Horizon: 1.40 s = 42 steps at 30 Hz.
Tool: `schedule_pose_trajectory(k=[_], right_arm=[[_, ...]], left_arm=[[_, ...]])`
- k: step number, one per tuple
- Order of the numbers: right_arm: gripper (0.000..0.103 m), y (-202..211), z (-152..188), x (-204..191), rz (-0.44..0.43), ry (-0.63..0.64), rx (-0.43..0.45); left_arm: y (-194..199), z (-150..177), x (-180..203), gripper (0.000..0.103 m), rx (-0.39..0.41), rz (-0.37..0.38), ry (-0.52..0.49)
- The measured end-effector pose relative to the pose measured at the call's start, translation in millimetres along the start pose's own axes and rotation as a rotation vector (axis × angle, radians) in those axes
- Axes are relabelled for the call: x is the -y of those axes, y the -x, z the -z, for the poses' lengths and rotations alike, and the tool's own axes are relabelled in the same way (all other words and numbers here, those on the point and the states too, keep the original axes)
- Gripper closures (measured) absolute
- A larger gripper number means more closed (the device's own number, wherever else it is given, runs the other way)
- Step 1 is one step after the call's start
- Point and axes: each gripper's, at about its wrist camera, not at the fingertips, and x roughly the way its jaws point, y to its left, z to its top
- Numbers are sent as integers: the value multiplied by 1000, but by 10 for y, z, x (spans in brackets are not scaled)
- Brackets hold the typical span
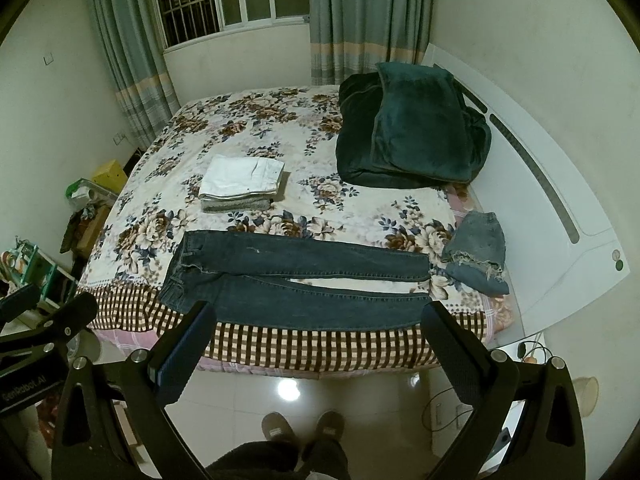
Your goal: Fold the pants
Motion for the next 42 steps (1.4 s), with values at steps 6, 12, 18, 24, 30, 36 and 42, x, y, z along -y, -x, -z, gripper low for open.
schedule_pose_trajectory(k=[6,12,18,24,30,36,42], right_arm=[[0,3,9,26,-3,-4,4],[0,35,-3,32,-5,-4,4],[0,46,-1,23,-4,-2,2],[0,43,9,17,-3,-1,4],[0,43,9,17,-2,1,3],[0,42,14,6,-2,2,4],[0,43,12,1,-1,2,3]], left_arm=[[11,-34,18,0,2,-5,-3],[24,-12,32,0,6,-7,-3],[30,-7,24,0,7,-6,-4],[33,-9,25,0,7,-4,-5],[46,-2,35,0,10,-4,-4],[45,-4,39,0,11,-7,-4],[52,-16,25,0,15,-8,-2]])
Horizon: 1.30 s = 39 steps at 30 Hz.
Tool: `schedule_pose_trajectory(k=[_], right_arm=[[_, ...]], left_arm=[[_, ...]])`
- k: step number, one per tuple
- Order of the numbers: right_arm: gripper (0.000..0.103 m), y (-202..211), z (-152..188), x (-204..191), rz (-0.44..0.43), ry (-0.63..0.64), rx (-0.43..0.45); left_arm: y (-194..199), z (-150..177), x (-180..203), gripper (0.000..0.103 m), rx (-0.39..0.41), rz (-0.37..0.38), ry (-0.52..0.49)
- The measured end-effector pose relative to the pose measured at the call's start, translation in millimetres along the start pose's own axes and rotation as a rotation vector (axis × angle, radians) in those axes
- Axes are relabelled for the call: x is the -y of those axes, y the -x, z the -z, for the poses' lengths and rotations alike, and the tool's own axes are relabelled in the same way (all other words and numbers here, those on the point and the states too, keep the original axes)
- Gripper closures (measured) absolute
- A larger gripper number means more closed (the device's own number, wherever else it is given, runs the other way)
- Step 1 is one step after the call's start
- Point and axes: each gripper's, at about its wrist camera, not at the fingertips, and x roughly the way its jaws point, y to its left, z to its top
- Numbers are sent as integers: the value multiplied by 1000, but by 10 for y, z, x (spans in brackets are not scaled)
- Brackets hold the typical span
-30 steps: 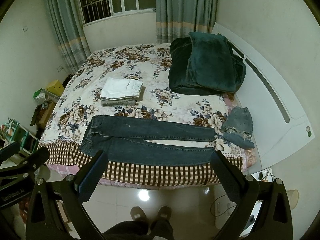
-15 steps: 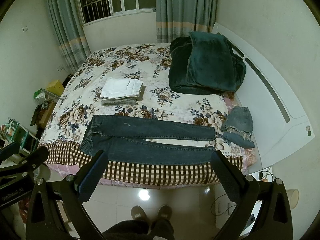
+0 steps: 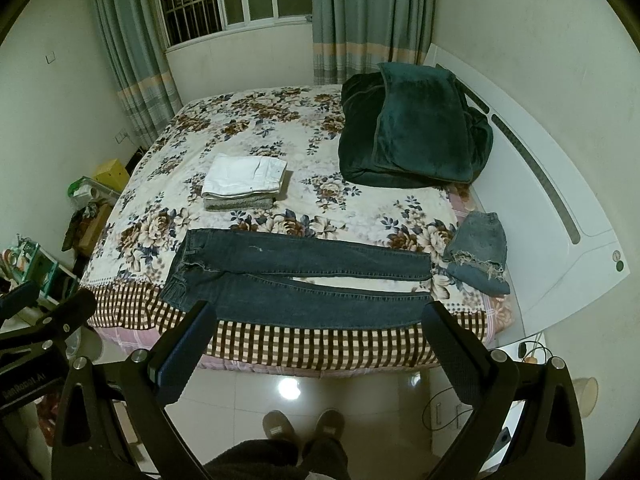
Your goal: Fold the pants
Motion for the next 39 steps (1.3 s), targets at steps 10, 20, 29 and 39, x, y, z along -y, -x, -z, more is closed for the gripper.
schedule_pose_trajectory(k=[10,20,29,39], right_arm=[[0,-13,17,-9,-1,-1,-4],[0,-336,125,150,26,-50,-15],[0,-1637,-314,777,52,-177,-110],[0,-3906,-731,1422,140,-319,-295]], left_arm=[[3,12,-15,0,0,2,-1],[-402,-238,53,0,17,-96,42],[-1857,-546,158,0,-111,-240,92],[-3900,-959,236,0,-335,-290,102]])
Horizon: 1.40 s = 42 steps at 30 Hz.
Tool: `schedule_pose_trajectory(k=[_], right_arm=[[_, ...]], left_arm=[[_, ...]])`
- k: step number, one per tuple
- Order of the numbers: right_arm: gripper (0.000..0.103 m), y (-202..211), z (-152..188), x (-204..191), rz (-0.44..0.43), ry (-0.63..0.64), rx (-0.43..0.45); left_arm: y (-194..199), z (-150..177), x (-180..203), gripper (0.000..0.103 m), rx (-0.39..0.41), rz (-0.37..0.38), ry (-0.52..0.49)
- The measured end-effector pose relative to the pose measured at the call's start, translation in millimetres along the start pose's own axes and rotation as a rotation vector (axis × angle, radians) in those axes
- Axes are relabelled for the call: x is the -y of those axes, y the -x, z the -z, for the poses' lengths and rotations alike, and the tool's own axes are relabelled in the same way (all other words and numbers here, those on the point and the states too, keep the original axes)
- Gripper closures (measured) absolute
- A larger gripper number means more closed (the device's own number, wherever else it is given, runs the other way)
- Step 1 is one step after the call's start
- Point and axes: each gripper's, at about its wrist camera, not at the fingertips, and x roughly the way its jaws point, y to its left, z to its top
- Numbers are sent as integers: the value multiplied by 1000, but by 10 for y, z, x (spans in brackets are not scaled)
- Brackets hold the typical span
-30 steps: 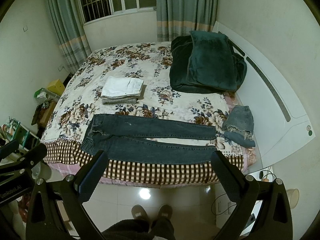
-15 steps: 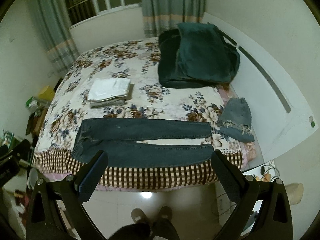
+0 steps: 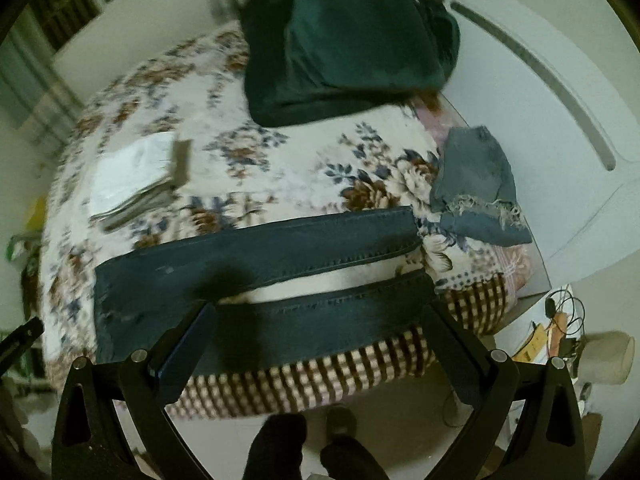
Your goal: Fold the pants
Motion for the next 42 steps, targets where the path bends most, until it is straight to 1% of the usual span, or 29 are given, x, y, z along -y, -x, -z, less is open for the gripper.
schedule_pose_trajectory(k=[2,5,7,8,10,11,13,14,15,16,17,18,19,20,22,23,24,26,28,30,31,32,33,34,35,37,40,42], right_arm=[[0,-431,-189,-36,12,-39,-32],[0,-1096,-450,-76,39,-106,-89],[0,-1490,-577,-72,45,-155,-132],[0,-1802,-681,-72,38,-194,-166],[0,-2209,-774,-76,46,-241,-205],[0,-2524,-845,-77,46,-276,-235],[0,-3010,-939,-50,43,-336,-292],[0,-3171,-949,-36,45,-357,-311],[0,-3478,-1008,-19,42,-391,-341],[0,-3619,-1019,3,46,-407,-354],[0,-3894,-1059,37,51,-446,-384],[0,-4074,-1056,79,53,-482,-411],[0,-4183,-1046,127,57,-508,-426],[0,-4376,-1047,185,55,-560,-445],[0,-4622,-1029,259,51,-625,-474],[0,-4729,-1009,295,51,-653,-492],[0,-4820,-988,321,50,-680,-506],[0,-4969,-966,347,49,-712,-524],[0,-5060,-982,349,56,-712,-531],[10,-5094,-1005,373,60,-723,-521],[27,-5096,-1009,388,70,-730,-518],[51,-5081,-1008,419,73,-743,-508],[65,-5058,-1005,447,71,-754,-499],[86,-5038,-1000,462,55,-762,-491],[89,-4995,-990,479,26,-768,-481],[93,-4889,-970,492,-7,-762,-457],[95,-4605,-898,511,-84,-711,-394],[95,-4301,-777,560,-132,-670,-349]], left_arm=[[-285,-190,54,0,-32,-5,-5],[-831,-548,137,0,-98,2,13],[-1254,-804,198,0,-147,7,37],[-1456,-914,237,0,-169,6,48],[-1947,-1138,283,0,-231,5,70],[-2162,-1219,301,0,-262,1,81],[-2641,-1377,335,0,-323,-2,112],[-2830,-1425,356,0,-349,-3,127],[-3029,-1479,356,0,-378,-3,145],[-3231,-1520,350,0,-409,-4,165],[-3391,-1545,337,0,-434,-1,185],[-3542,-1556,320,0,-464,0,209],[-3678,-1555,300,0,-496,10,242],[-3765,-1548,287,0,-513,23,268],[-3873,-1522,272,2,-525,13,295],[-3895,-1501,264,4,-523,14,305],[-3896,-1482,260,10,-519,14,310],[-3830,-1438,243,26,-489,19,318],[-3683,-1400,215,67,-455,19,310],[-3534,-1340,165,85,-421,20,305],[-3442,-1285,124,91,-402,42,311],[-3365,-1239,89,92,-387,62,316],[-3262,-1191,55,95,-369,83,323],[-3141,-1139,23,96,-349,98,327],[-2956,-1074,-20,96,-310,116,333],[-2612,-950,-108,97,-258,140,347],[-2005,-647,-322,98,-176,188,388],[-1673,-404,-522,98,-133,215,419]])
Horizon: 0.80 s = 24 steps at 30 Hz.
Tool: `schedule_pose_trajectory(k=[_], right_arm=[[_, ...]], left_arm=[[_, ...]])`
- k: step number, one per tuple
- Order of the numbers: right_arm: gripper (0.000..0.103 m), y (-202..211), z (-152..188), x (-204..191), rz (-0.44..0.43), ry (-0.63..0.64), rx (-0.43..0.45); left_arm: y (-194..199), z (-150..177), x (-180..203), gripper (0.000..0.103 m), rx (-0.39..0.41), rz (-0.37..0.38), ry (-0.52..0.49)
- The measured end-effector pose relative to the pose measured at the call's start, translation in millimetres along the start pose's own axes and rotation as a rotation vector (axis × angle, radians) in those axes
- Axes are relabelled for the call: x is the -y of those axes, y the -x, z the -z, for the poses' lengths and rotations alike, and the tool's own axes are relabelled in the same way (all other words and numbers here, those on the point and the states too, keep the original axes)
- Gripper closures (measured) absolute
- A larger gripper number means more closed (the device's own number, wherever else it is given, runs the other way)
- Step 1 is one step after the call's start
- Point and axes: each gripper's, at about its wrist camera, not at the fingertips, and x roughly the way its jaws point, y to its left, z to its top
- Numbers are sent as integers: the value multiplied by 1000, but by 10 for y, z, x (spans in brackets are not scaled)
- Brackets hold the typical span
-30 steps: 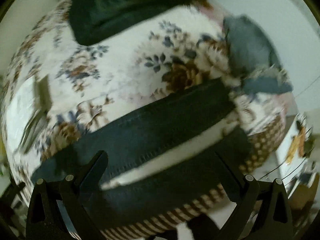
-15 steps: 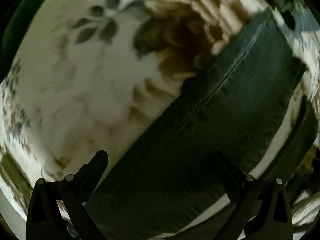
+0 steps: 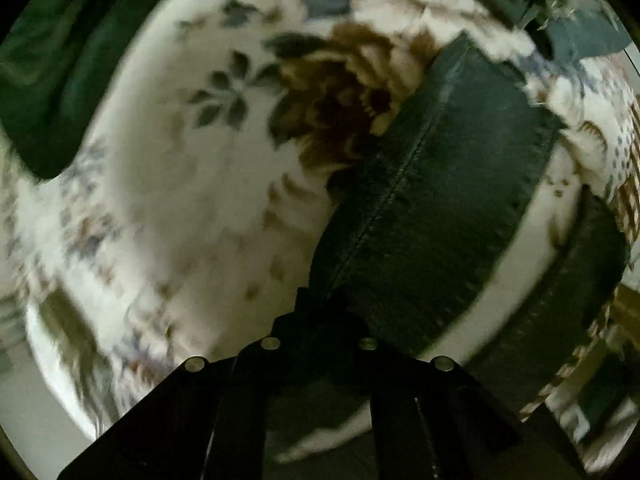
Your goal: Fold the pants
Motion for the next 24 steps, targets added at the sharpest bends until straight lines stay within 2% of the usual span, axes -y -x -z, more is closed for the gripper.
schedule_pose_trajectory(k=[2,3,6,7,9,12,15,17,18,19,20,23,24], right_arm=[[95,253,257,87,-24,31,17],[95,376,391,203,-39,50,29],[95,678,726,586,-35,100,44],[95,736,816,741,-26,115,45],[95,711,984,1085,0,136,34],[95,568,1171,1515,21,159,14],[95,336,1291,1725,54,222,40],[95,180,1311,1852,61,250,34],[93,113,1291,1969,36,234,11],[79,100,1279,2037,27,226,0],[59,96,1247,2134,29,212,-10],[48,227,1161,2369,2,207,3],[47,307,1133,2405,27,223,18]], left_arm=[[223,225,-332,98,36,27,11],[182,213,-462,98,42,32,17],[172,711,-896,98,20,22,51],[44,788,-972,98,6,14,63],[-183,1061,-1175,98,-32,-10,87],[-538,1253,-1376,97,-71,-12,122],[-878,1349,-1475,96,-87,-7,134],[-944,1363,-1474,93,-78,-11,123],[-928,1364,-1443,93,-69,-16,106],[-896,1366,-1419,92,-56,-19,91],[-860,1376,-1391,92,-42,-20,79],[-701,1430,-1339,84,-6,-28,66],[-654,1448,-1320,72,5,-40,56]])
